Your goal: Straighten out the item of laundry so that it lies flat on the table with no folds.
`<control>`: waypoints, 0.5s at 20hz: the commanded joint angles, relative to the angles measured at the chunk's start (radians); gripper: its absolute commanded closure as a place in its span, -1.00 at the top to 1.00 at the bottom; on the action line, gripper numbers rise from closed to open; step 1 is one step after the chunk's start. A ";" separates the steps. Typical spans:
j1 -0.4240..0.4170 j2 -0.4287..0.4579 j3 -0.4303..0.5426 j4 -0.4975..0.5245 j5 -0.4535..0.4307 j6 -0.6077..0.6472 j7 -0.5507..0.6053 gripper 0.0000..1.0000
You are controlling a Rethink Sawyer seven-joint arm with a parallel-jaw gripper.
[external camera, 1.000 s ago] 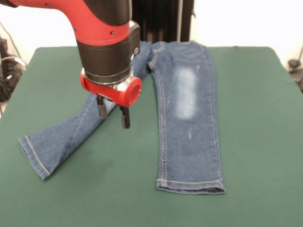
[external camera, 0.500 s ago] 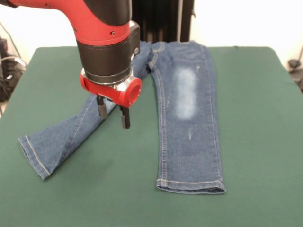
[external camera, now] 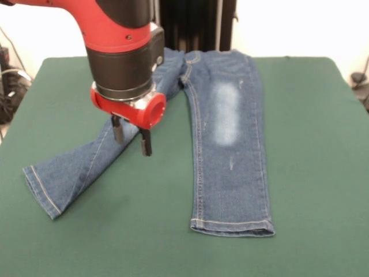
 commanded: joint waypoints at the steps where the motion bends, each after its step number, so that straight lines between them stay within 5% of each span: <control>1: -0.015 -0.024 0.110 0.105 0.006 -0.080 -0.074 1.00; 10: -0.042 -0.043 0.098 0.175 -0.039 -0.139 -0.081 1.00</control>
